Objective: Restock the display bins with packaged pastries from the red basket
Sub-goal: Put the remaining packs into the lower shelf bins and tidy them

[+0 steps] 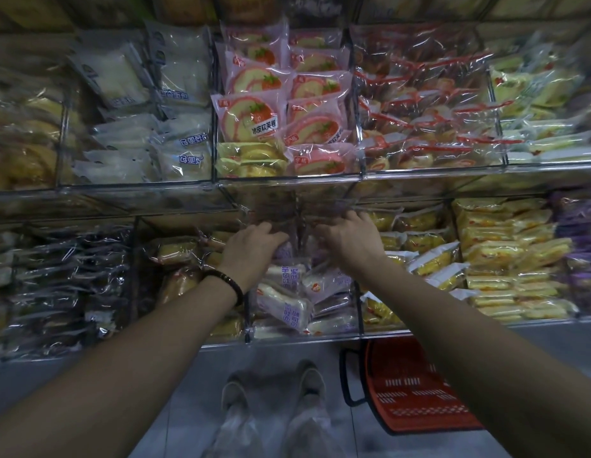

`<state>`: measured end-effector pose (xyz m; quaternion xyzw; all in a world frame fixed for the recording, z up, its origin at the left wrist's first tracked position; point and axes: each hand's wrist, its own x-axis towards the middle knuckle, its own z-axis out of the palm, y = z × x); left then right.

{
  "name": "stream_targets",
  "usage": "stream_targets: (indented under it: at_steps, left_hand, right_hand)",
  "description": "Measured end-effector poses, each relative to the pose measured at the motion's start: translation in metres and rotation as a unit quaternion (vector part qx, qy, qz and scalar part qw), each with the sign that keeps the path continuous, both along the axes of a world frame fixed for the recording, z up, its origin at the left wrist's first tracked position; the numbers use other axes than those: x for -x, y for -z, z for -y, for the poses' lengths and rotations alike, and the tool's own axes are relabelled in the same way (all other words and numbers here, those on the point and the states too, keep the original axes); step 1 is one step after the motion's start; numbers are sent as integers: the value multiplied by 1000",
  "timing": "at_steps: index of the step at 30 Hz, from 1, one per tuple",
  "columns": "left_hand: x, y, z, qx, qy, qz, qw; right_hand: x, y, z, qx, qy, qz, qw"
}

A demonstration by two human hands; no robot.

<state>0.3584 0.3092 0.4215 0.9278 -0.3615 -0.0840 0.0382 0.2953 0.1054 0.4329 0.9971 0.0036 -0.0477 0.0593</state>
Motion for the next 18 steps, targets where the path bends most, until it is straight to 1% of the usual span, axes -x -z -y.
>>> stream_targets:
  at_steps: [2,4,9,12,15,18]
  left_hand:
    - [0,2,0,1,5,7,1000]
    - [1,3,1,-9,5,20,1000]
    - [3,8,8,2,-13,61,998]
    - [2,11,13,-1,-31,66,997]
    - [2,11,15,3,-34,61,998]
    - [-2,12,14,23,-36,30,999]
  right_hand:
    - [0,-1,0,14,31,21,999]
    - [-1,-3,-4,20,47,23,998]
    - [-3,1,-10,-6,10,10,1000]
    - [-5,6,-11,2,-31,-17,999]
    - [-7,5,-9,-8,-6,-7,1000]
    - [-6,11,-10,-19,7,4,1000]
